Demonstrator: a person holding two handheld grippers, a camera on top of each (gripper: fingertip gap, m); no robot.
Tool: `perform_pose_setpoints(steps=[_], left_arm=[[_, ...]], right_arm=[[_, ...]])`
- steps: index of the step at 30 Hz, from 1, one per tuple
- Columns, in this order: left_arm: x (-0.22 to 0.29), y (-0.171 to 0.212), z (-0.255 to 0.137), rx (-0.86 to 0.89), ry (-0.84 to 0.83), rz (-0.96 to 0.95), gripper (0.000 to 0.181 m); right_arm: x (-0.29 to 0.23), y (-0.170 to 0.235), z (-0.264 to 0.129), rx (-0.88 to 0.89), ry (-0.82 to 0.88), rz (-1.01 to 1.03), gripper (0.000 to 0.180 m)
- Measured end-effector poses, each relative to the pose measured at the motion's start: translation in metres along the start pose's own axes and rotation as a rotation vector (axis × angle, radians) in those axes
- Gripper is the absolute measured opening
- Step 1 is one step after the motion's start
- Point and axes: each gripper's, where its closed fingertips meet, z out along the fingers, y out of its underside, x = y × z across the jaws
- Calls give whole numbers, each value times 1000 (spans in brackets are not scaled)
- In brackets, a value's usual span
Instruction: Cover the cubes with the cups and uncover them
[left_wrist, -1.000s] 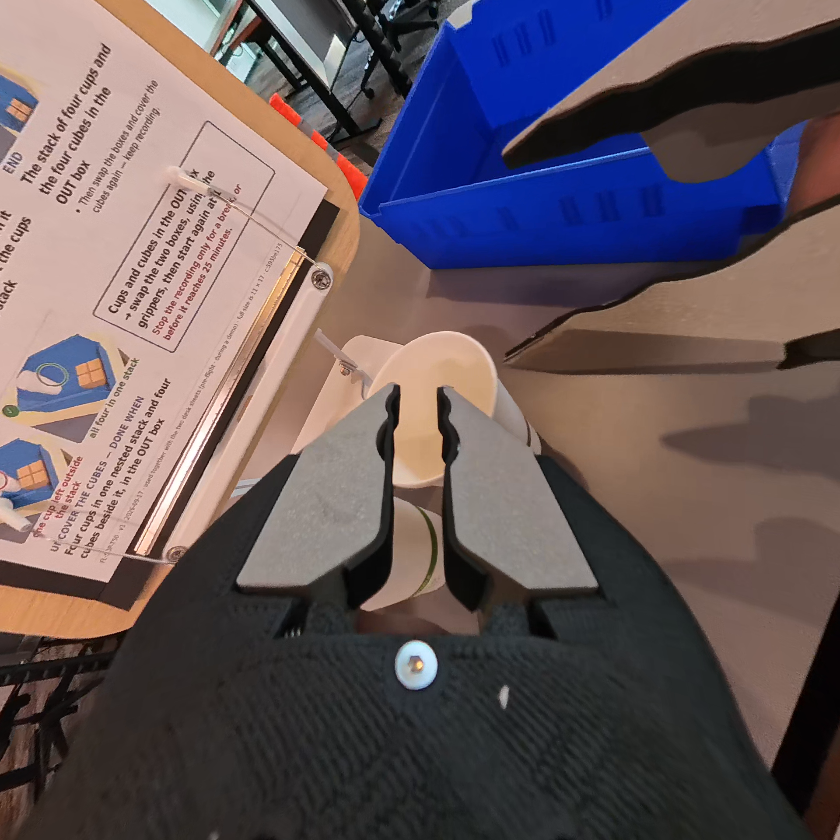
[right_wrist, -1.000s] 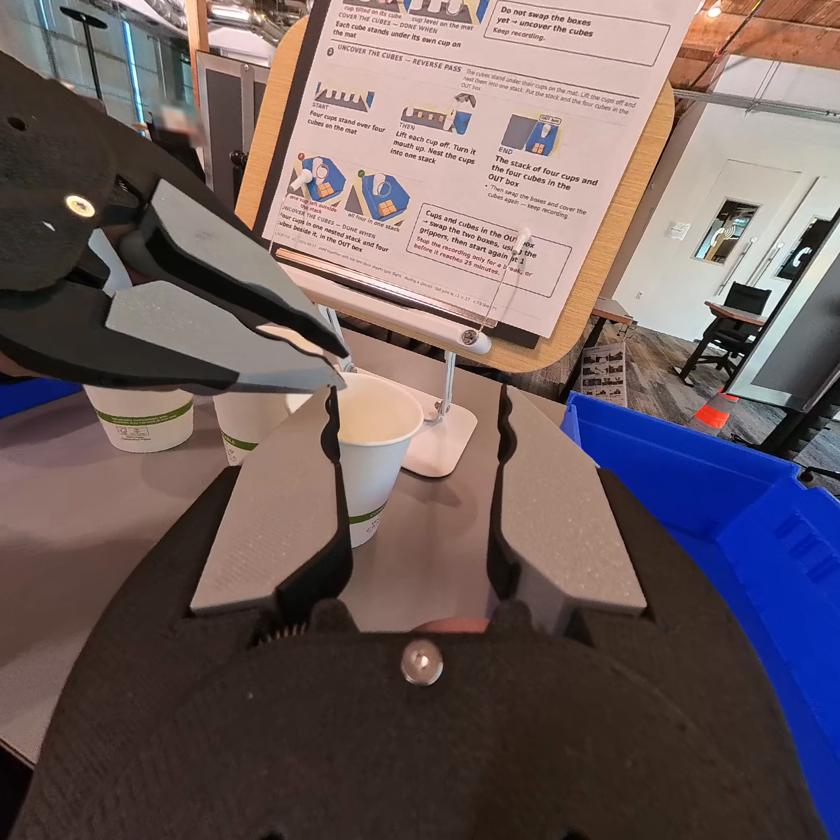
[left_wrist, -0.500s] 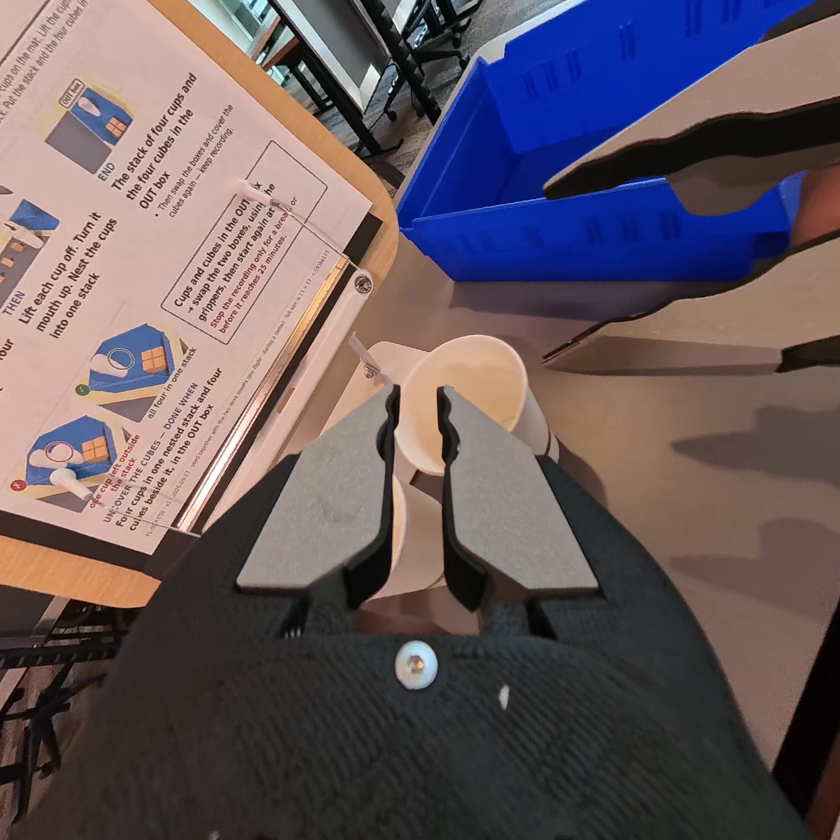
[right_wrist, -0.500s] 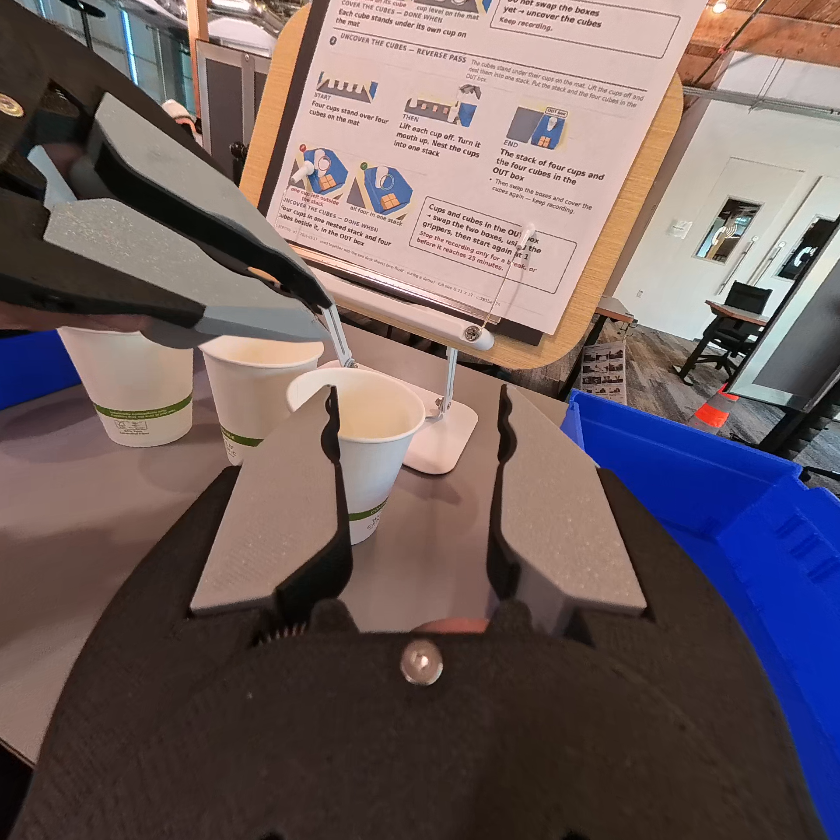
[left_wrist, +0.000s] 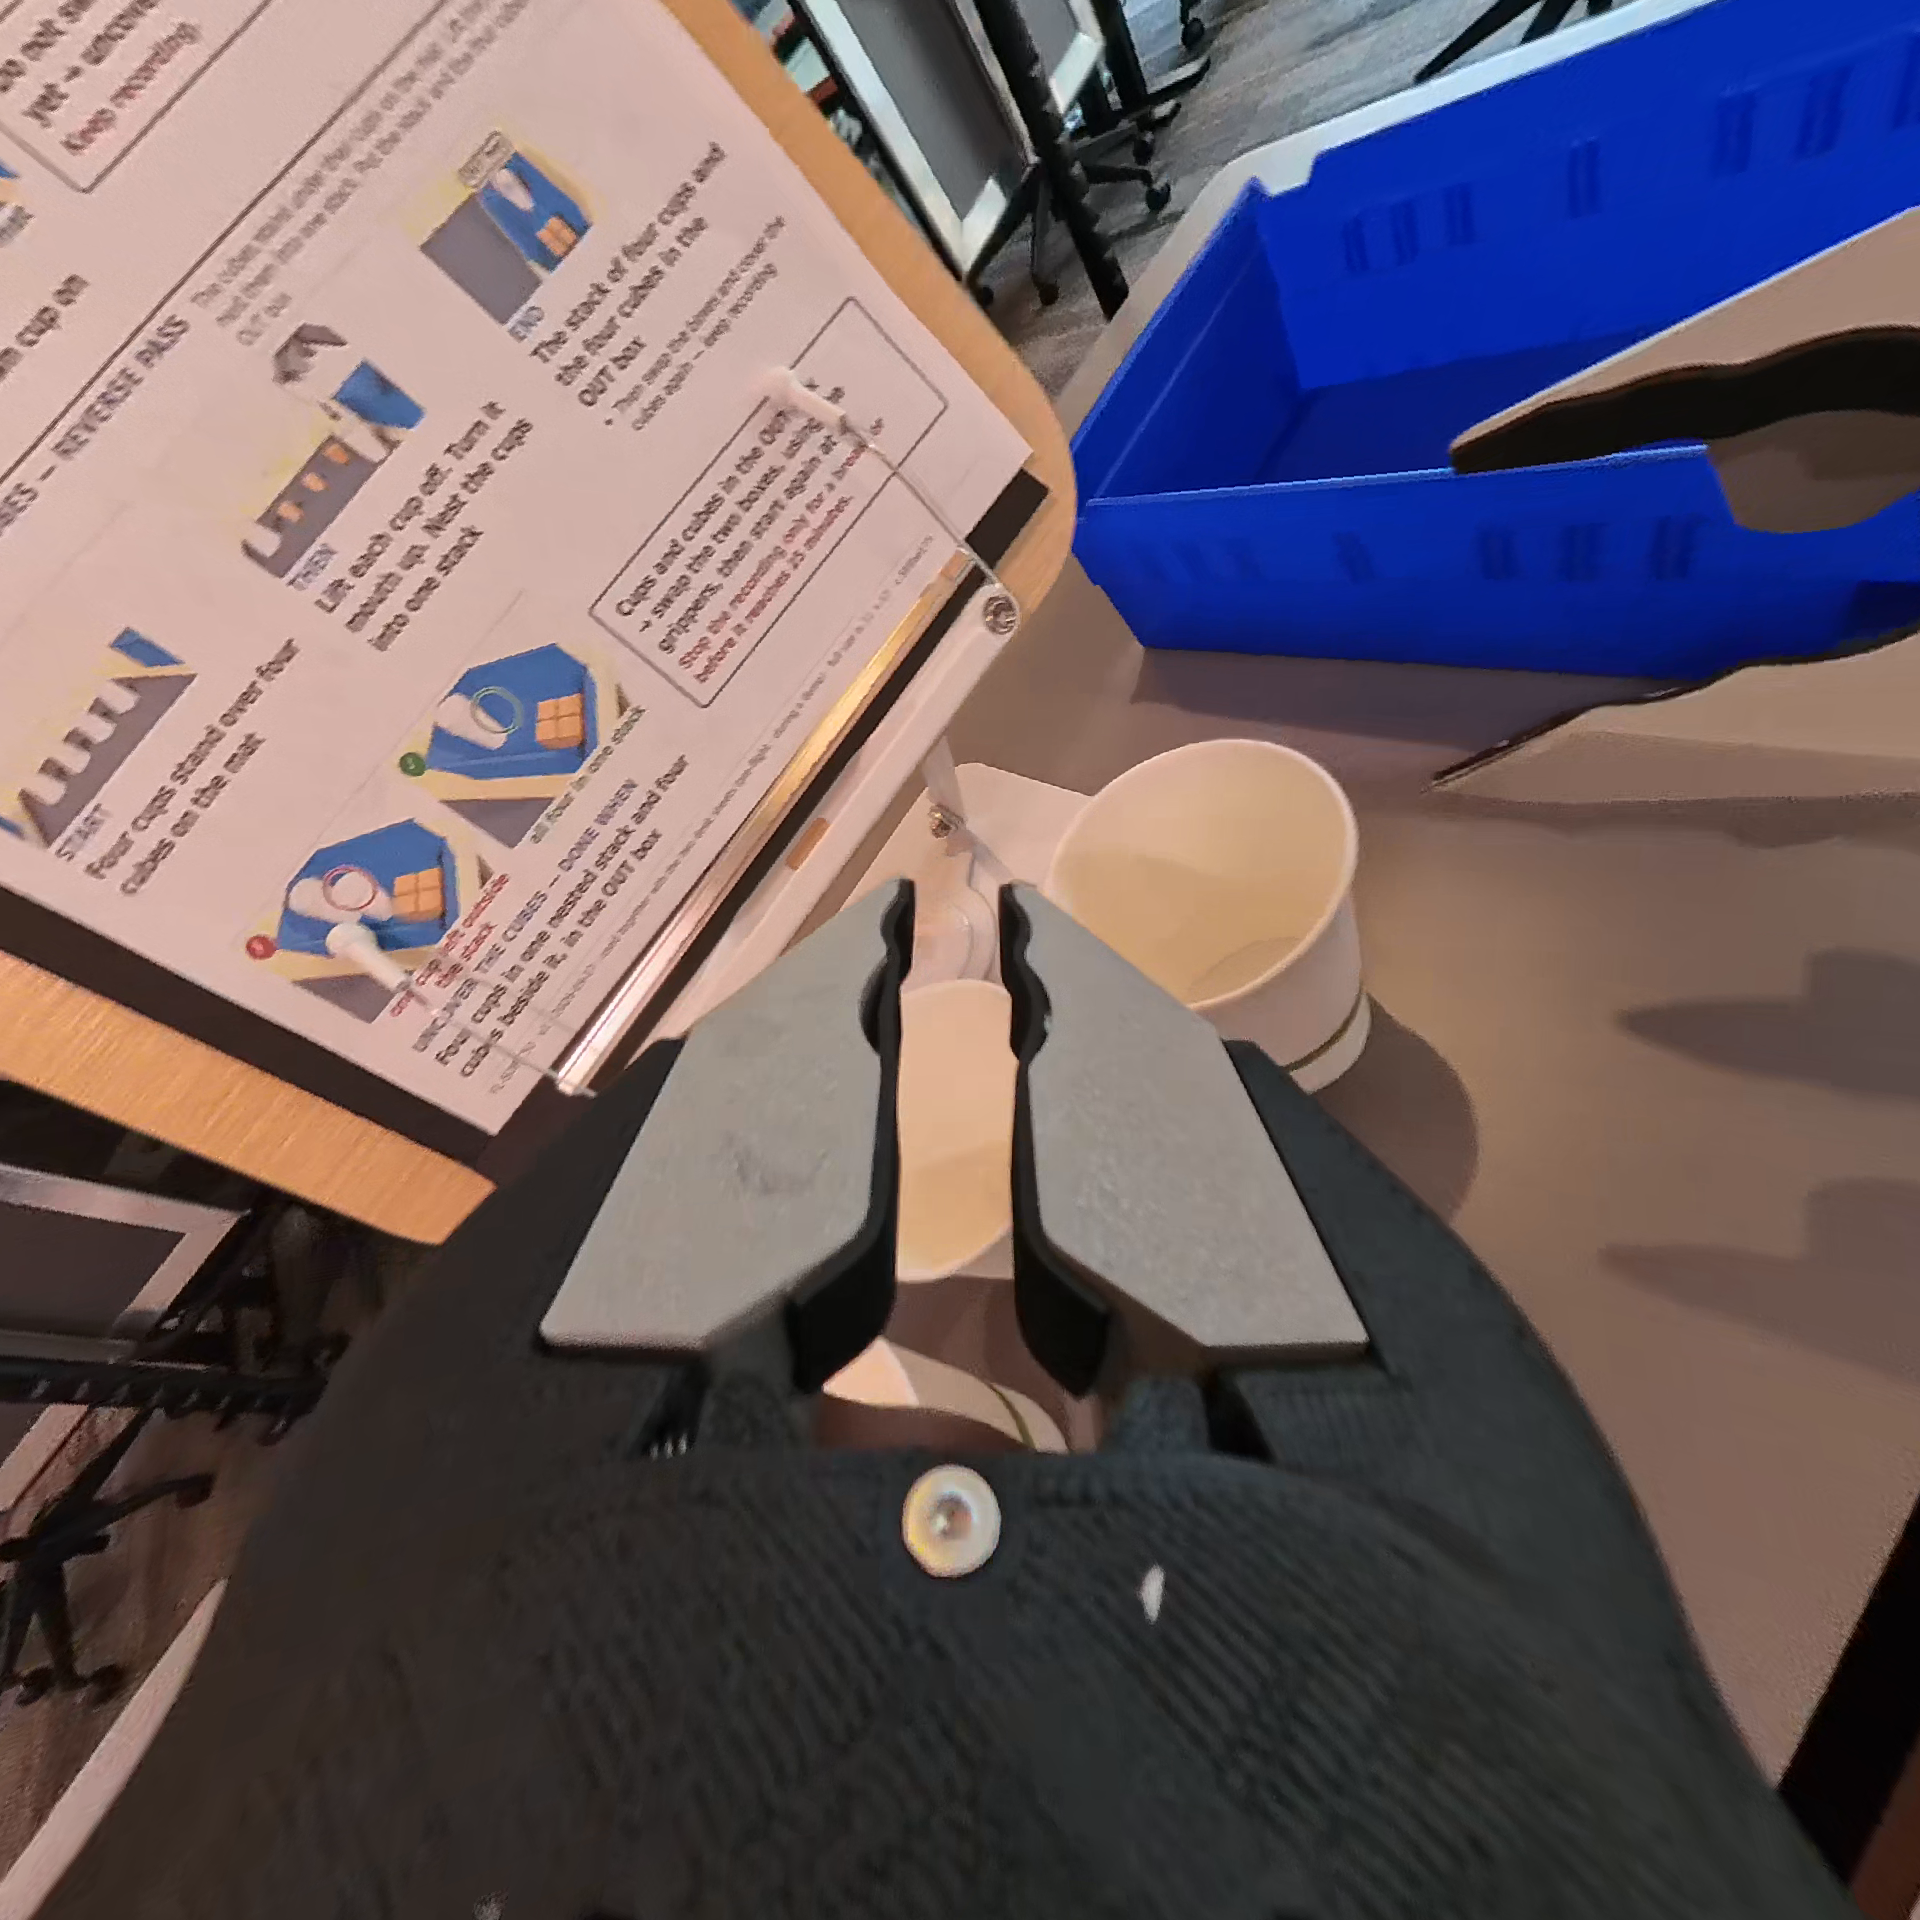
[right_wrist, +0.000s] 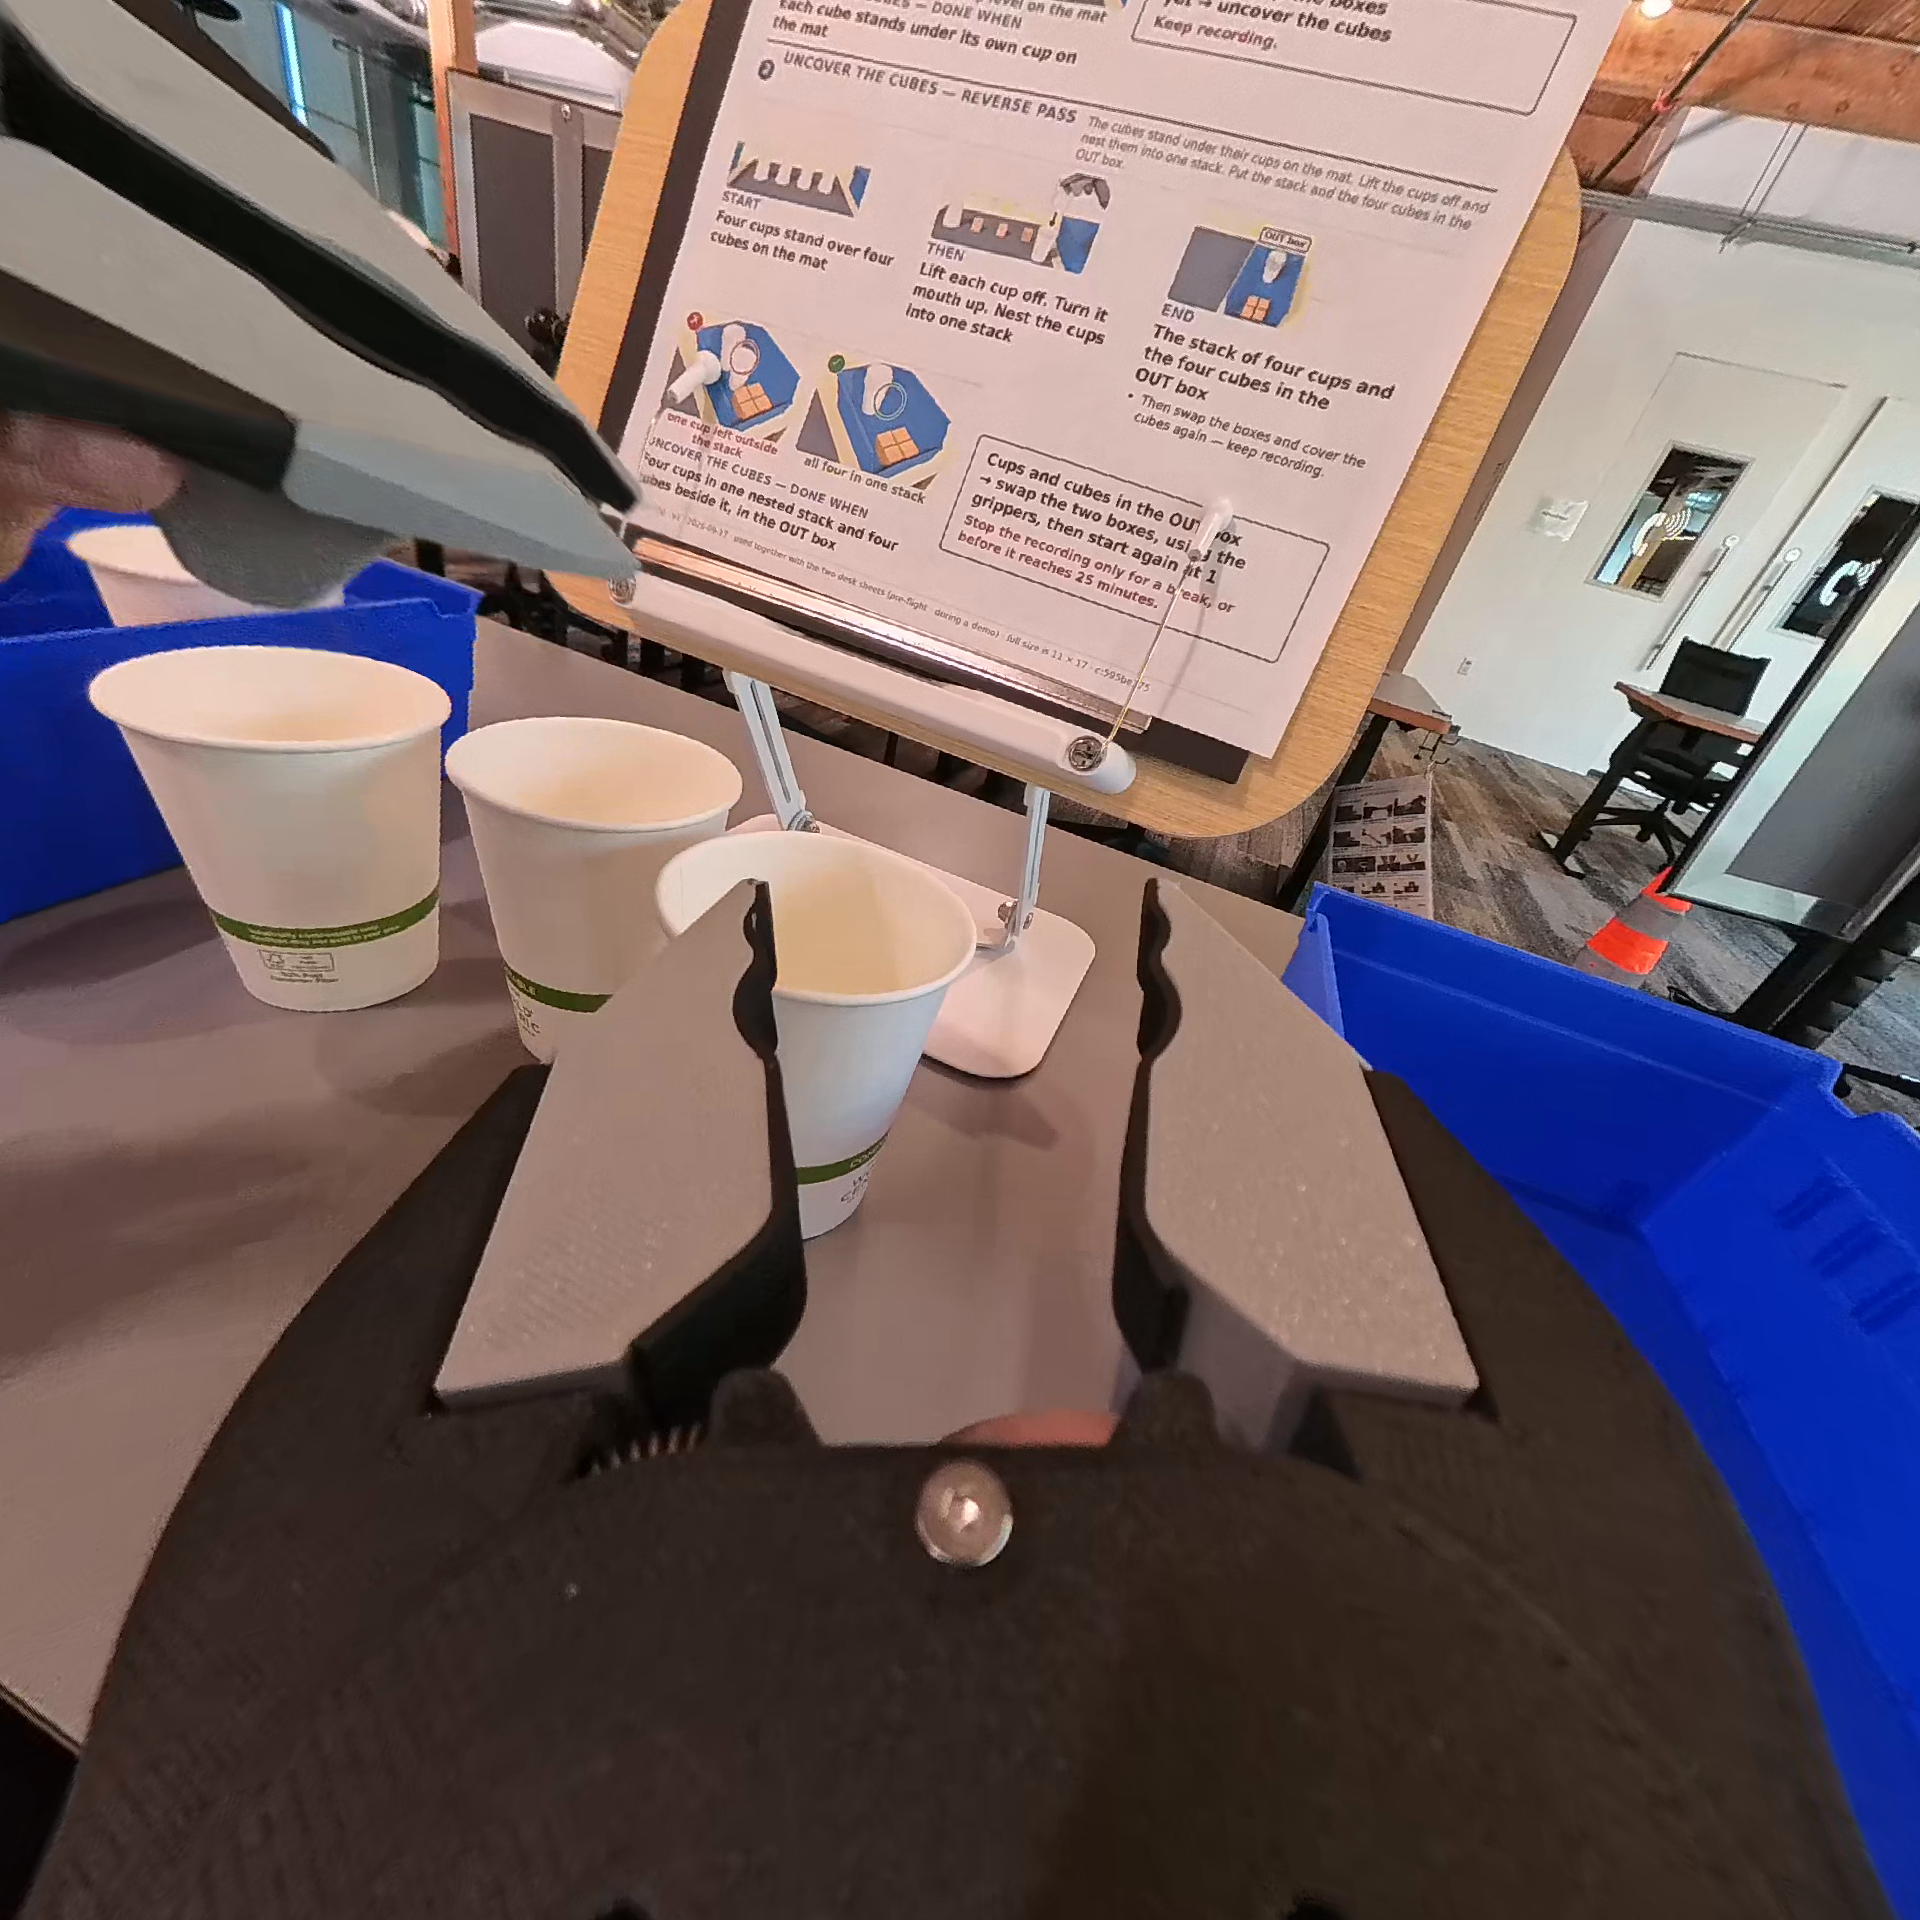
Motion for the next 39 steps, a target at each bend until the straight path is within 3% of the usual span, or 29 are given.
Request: perform_pose_setpoints(steps=[11, 20, 28, 32, 35, 39], left_arm=[[-78, 35, -49, 8, -108, -189, 16], [-141, 140, -92, -264, -257, -297, 20], [-147, 209, -79, -466, -261, -330, 24], [-146, 223, -71, -490, -246, -356, 24], [-146, 234, -67, -501, -241, -372, 0], [-146, 239, -61, -490, -235, -396, 0]], right_arm=[[-1, 3, 1, -10, -4, 2, 68], [-5, 8, 4, -25, -15, -4, 68], [-6, 11, 5, -35, -15, -11, 68], [-6, 11, 5, -36, -16, -15, 68], [-6, 11, 5, -35, -16, -15, 68], [-6, 11, 5, -34, -16, -15, 68]])
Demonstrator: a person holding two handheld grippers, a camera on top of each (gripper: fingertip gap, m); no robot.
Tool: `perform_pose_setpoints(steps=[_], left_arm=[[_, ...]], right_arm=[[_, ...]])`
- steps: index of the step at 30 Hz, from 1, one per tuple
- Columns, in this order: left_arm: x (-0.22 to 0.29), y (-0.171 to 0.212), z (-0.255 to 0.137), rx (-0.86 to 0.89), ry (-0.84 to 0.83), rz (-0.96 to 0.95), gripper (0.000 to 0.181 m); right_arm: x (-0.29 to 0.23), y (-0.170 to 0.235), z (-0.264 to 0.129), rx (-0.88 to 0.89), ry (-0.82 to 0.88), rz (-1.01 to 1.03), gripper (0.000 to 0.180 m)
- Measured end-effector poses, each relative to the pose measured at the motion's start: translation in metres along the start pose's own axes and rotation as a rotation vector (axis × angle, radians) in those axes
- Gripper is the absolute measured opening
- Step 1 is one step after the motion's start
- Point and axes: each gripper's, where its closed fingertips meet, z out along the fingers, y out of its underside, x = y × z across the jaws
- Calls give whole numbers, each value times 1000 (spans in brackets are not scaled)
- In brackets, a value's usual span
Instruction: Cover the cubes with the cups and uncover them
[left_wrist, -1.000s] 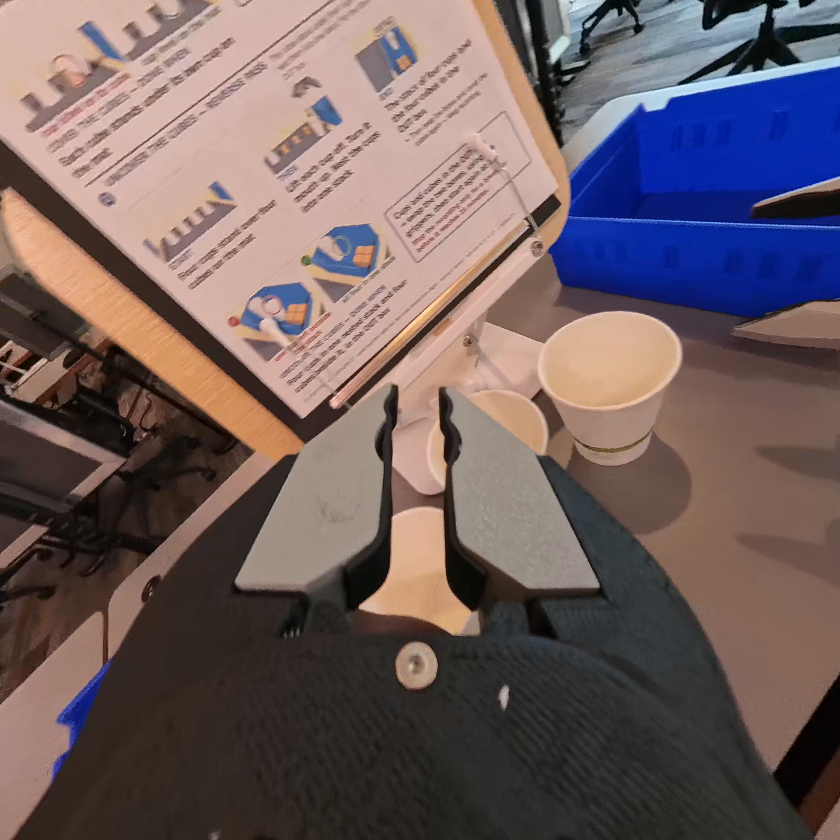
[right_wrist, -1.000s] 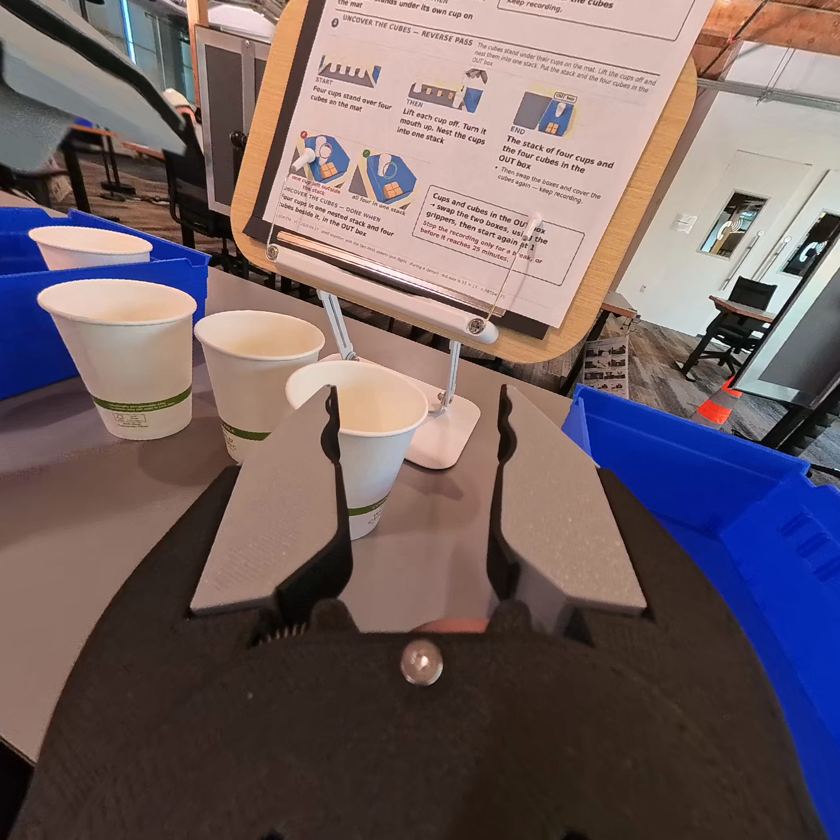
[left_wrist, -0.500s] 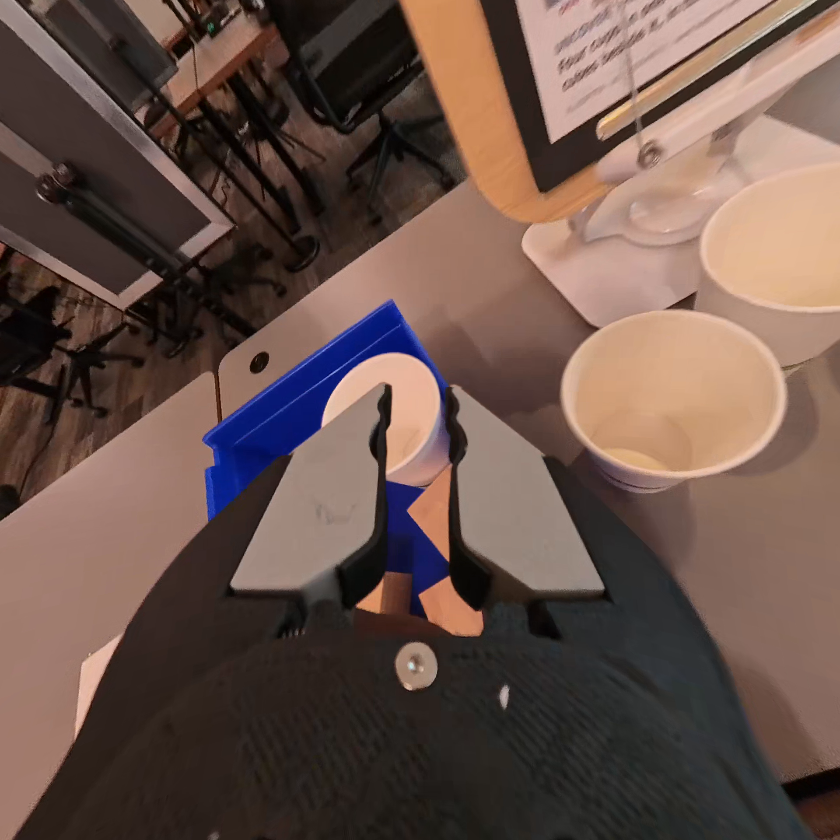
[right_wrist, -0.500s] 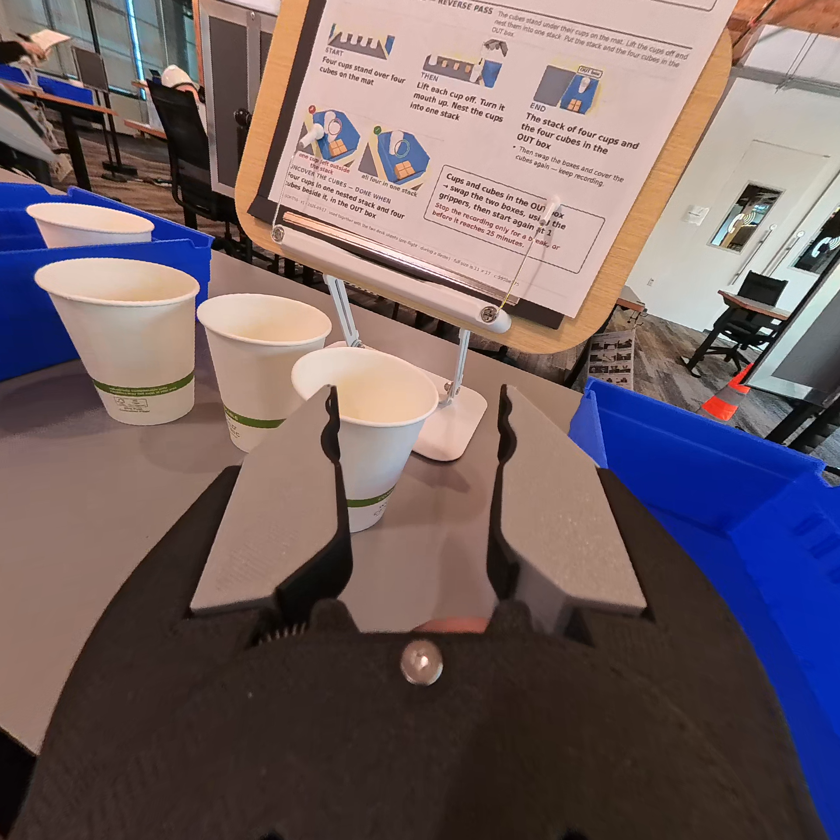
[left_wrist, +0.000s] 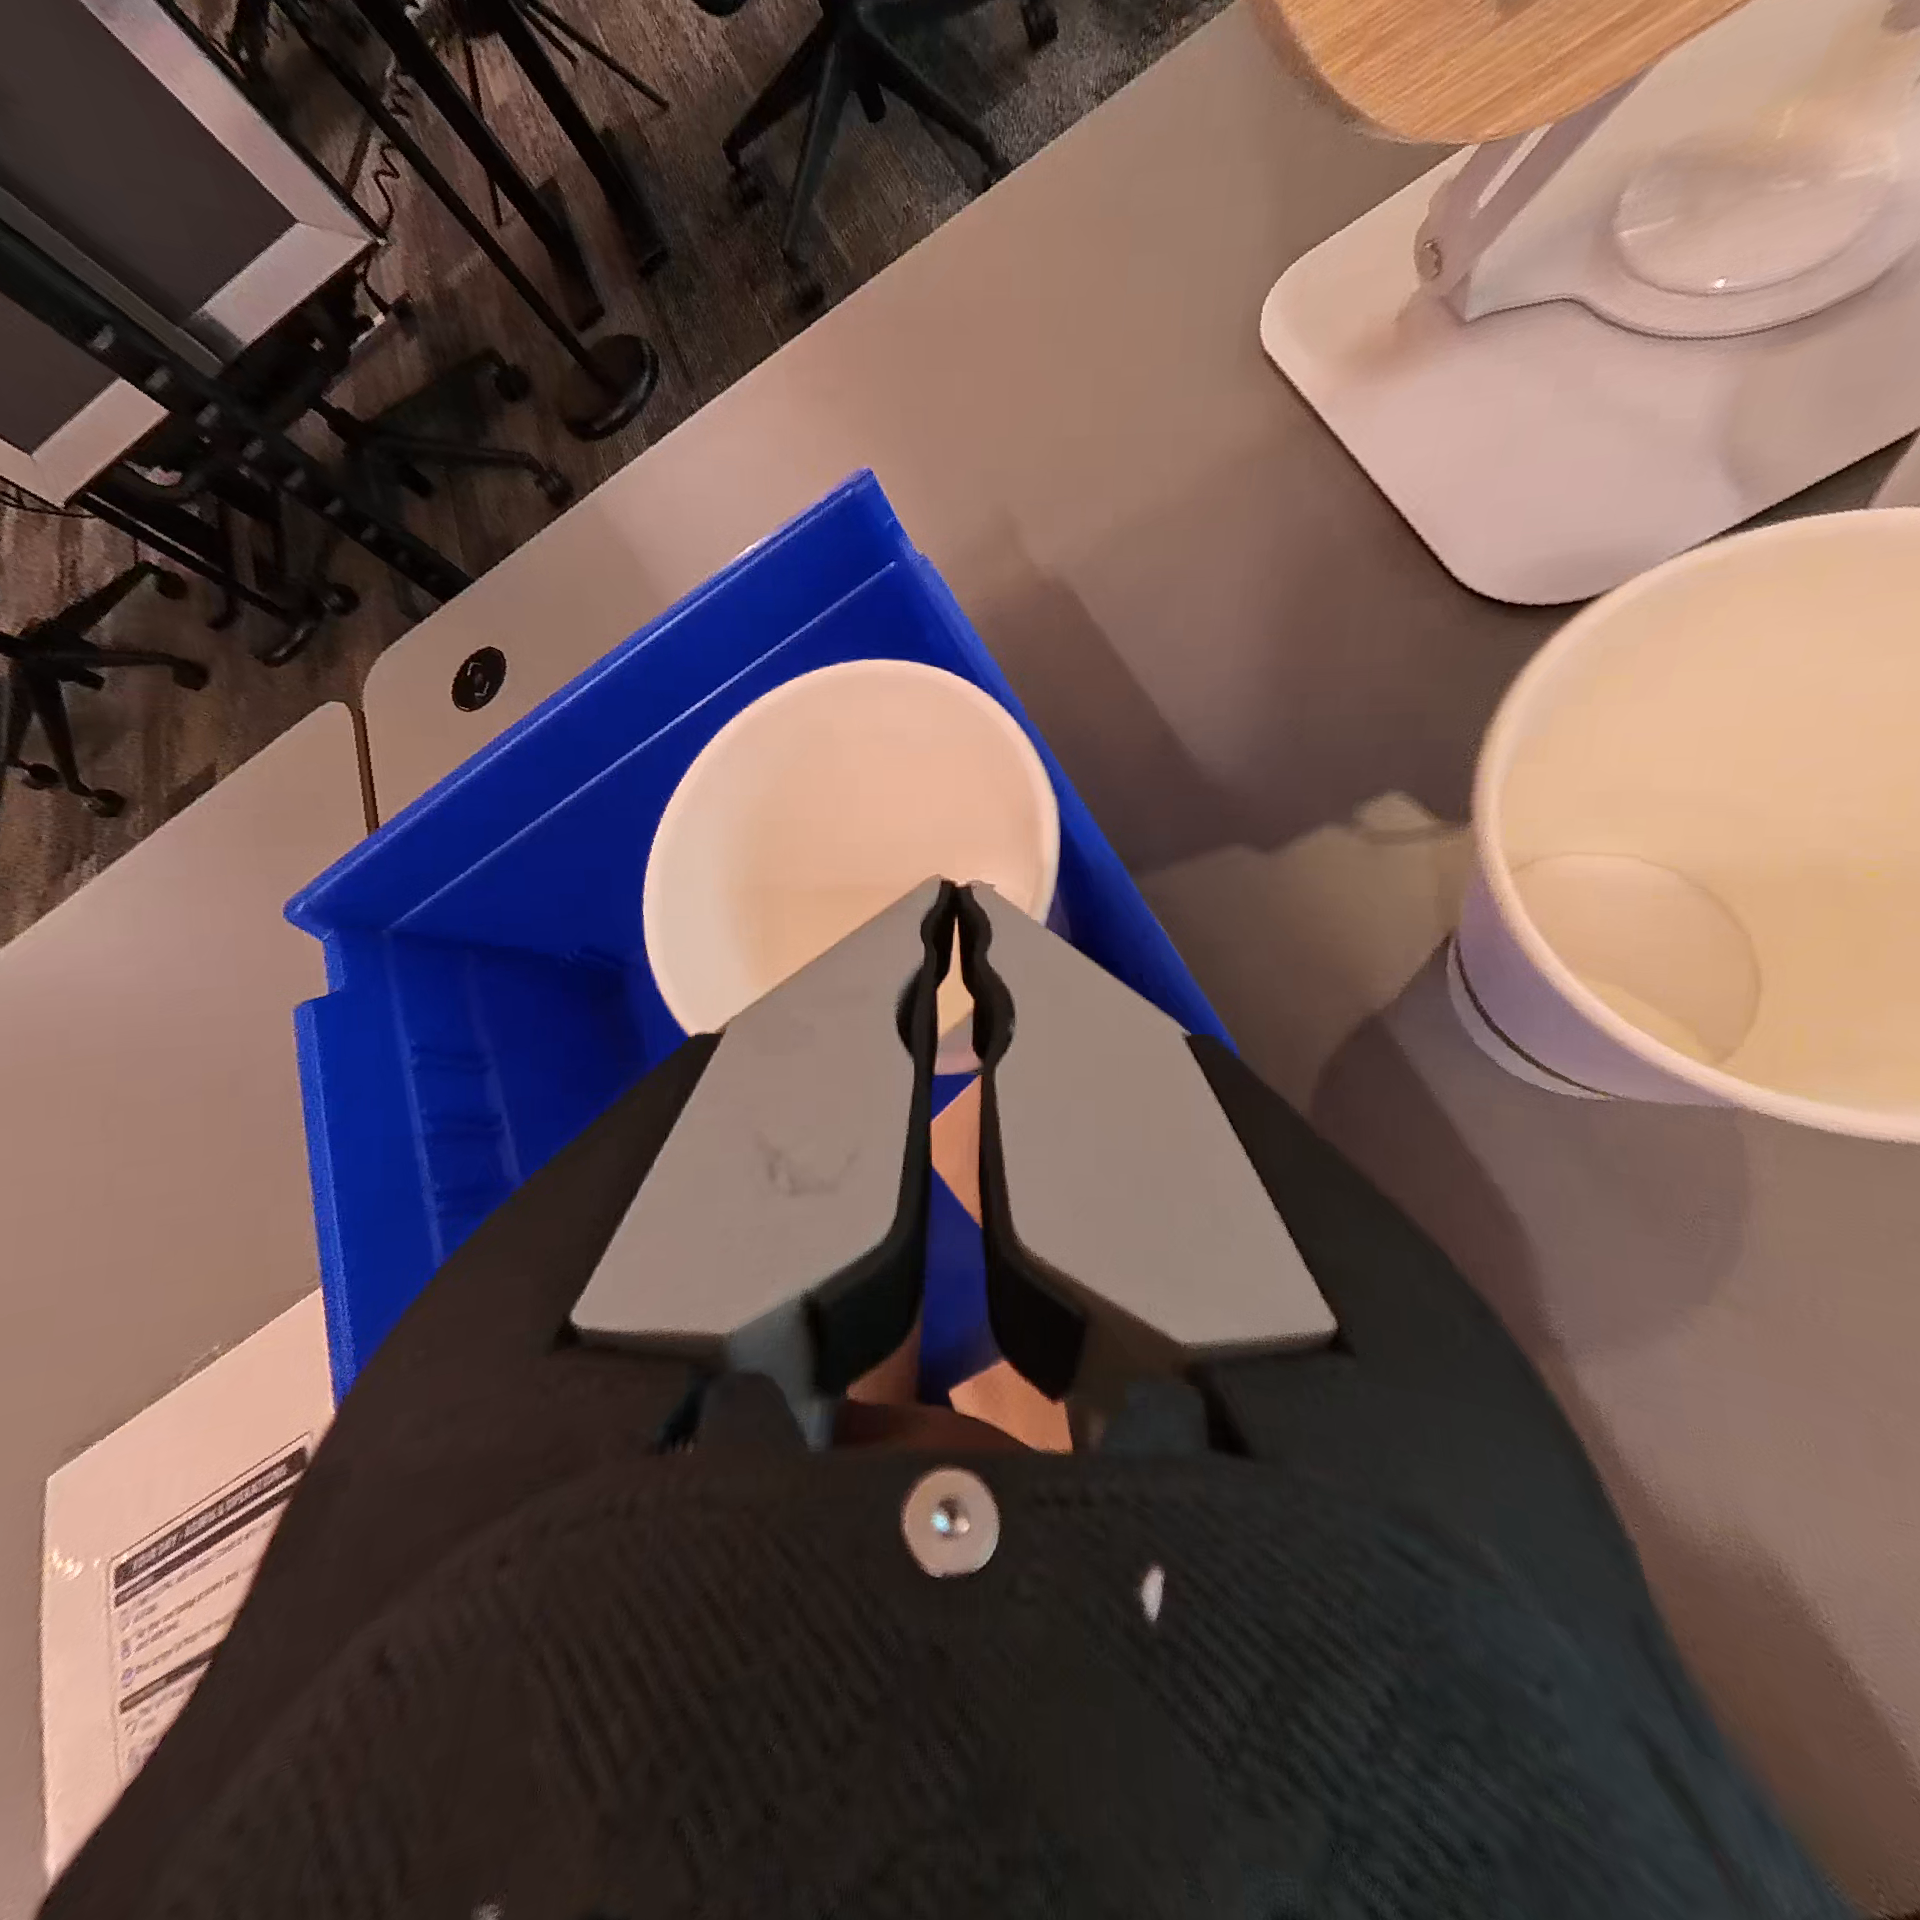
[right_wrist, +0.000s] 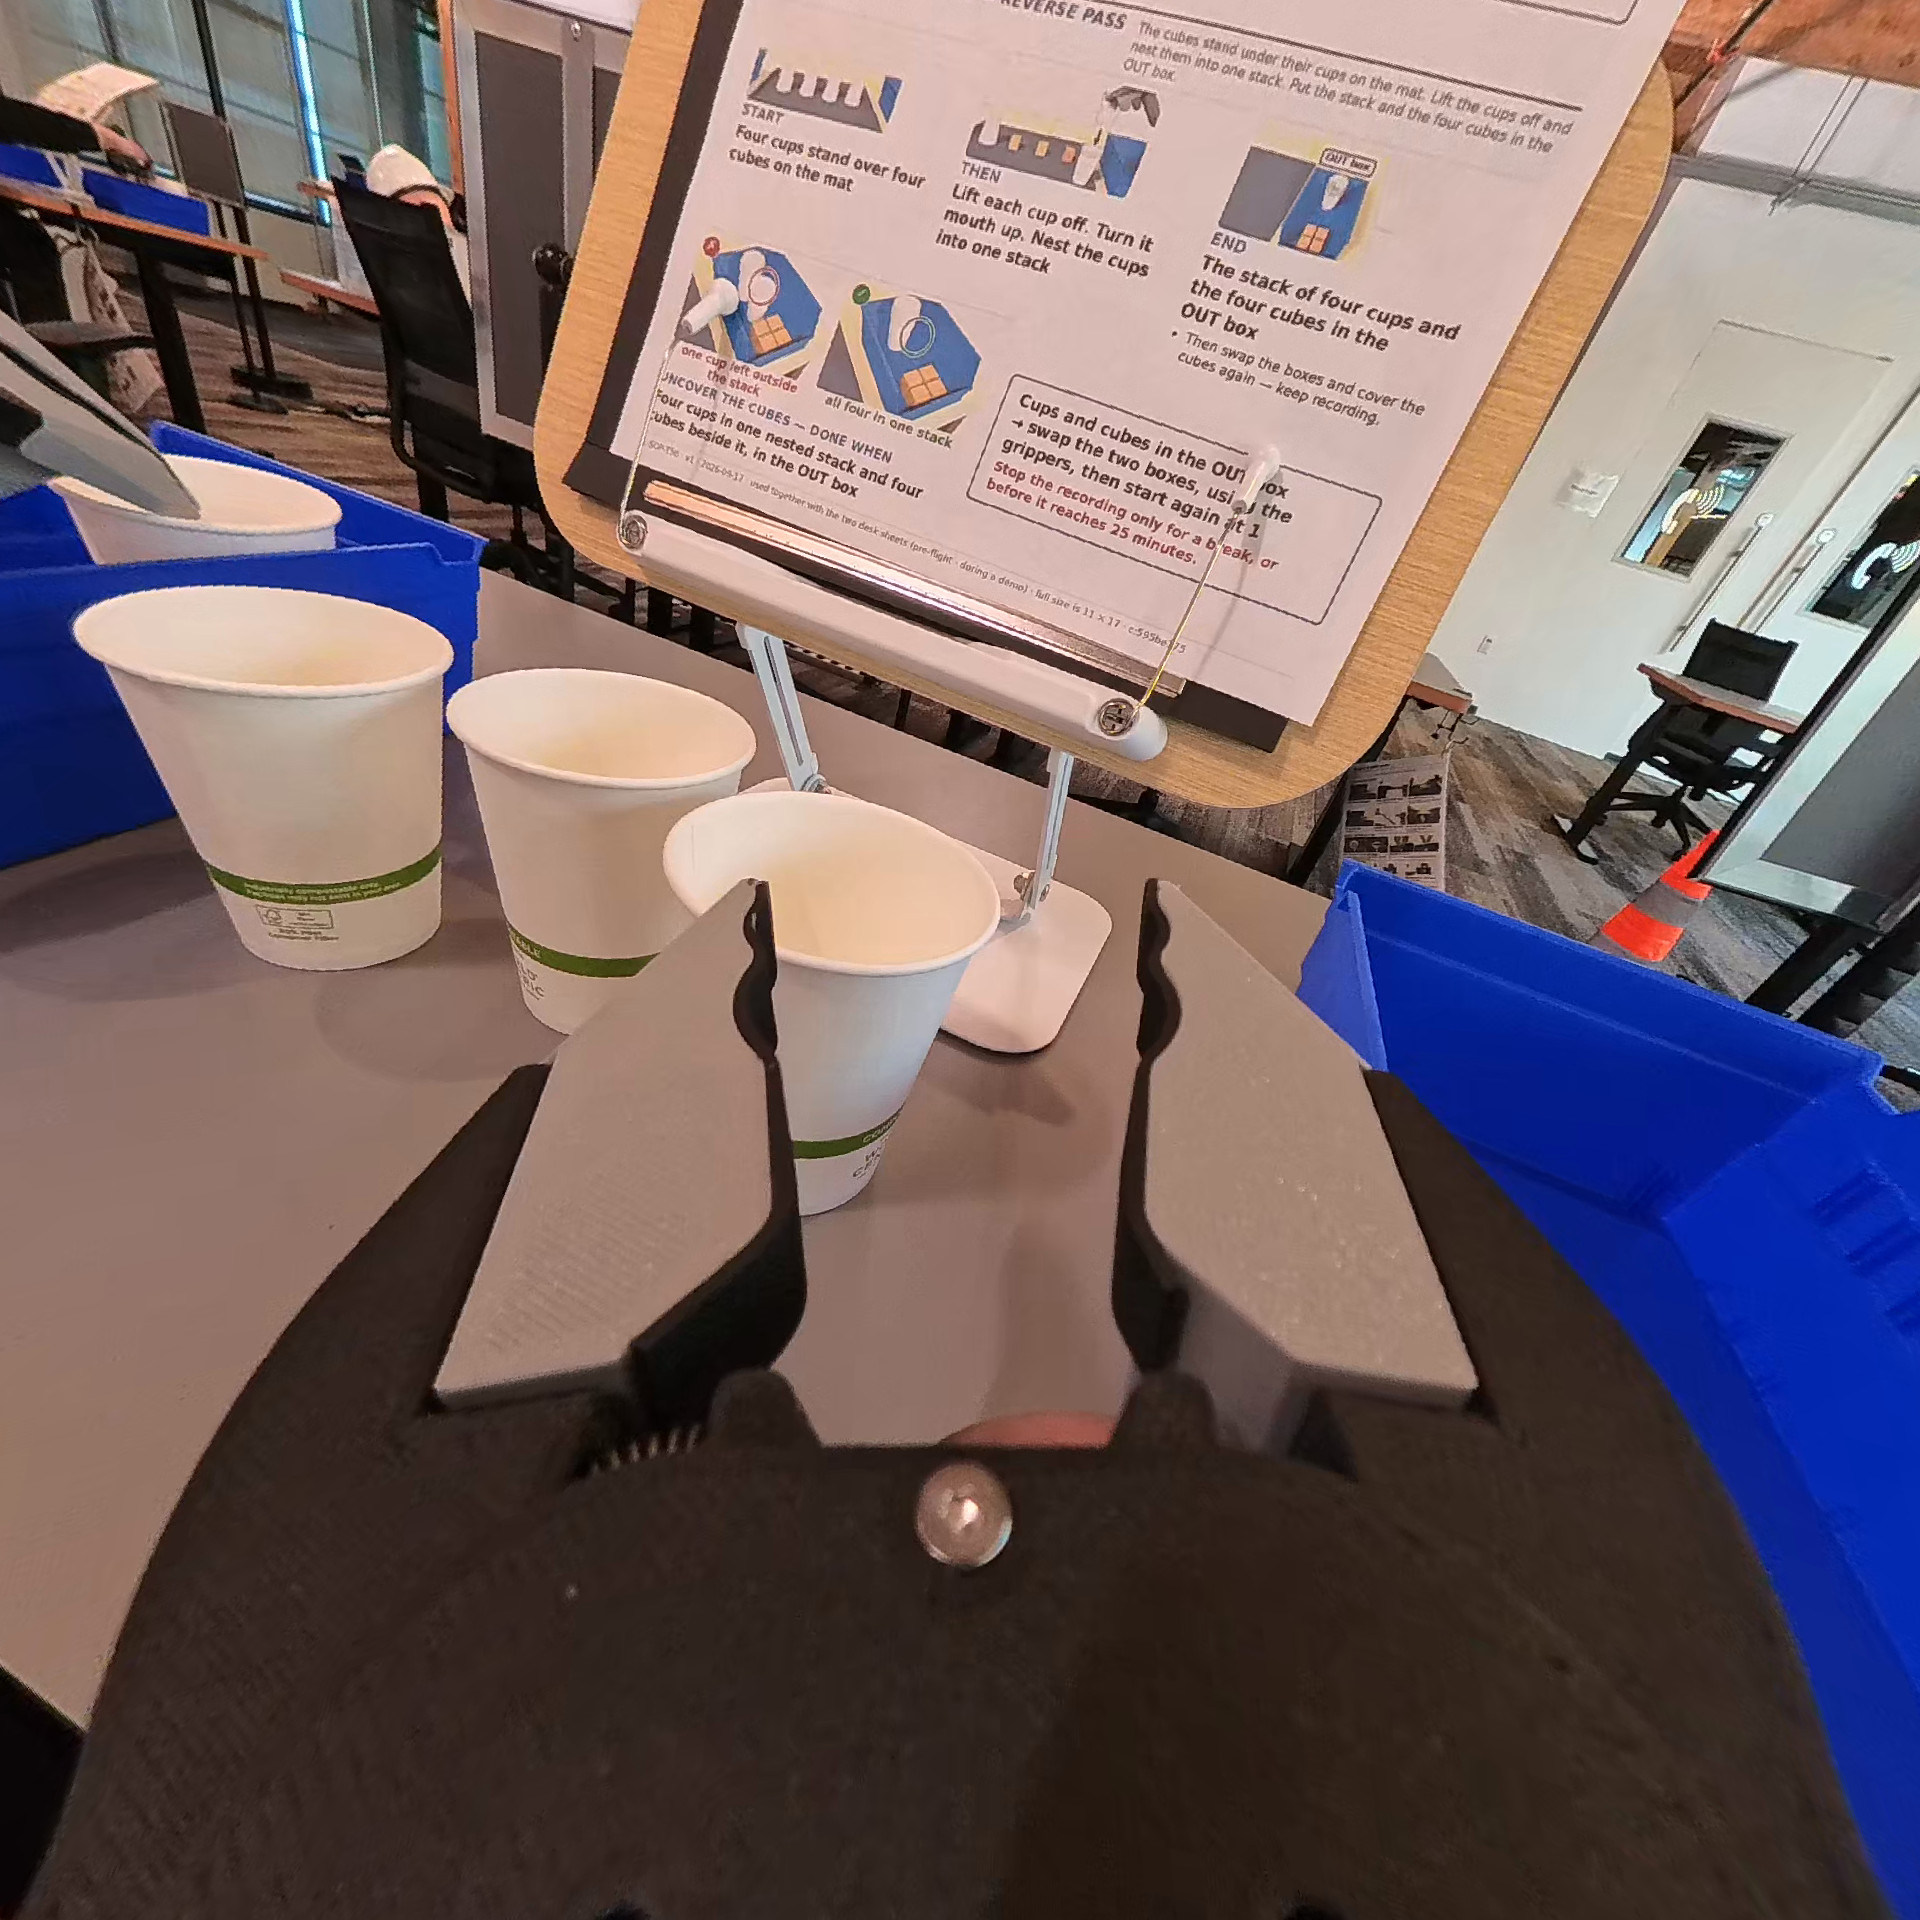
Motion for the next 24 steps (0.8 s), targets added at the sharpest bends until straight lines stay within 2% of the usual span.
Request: perform_pose_setpoints(steps=[7, 12, 14, 17, 19, 21, 24], left_arm=[[-1, -14, -15, 61, 5, -12, 0], [3, -10, -14, 34, 24, -6, 0], [5, -7, -10, 20, 29, -6, 16], [8, -7, -9, 14, 38, -6, 22], [10, -5, -8, 3, 48, -3, 19], [8, 0, -5, -14, 37, 6, 3], [5, -1, -2, -2, 38, -16, 2]], right_arm=[[0, 0, 0, 0, 0, 0, 68], [-2, 1, 0, -2, -4, -5, 68], [-2, 0, 0, -2, -5, -7, 68], [-1, 0, 0, -1, -4, -4, 68], [-1, -1, 0, 1, -2, -4, 68], [-1, -1, 0, 1, -2, -4, 68], [-1, -1, 0, 2, -3, -5, 68]])
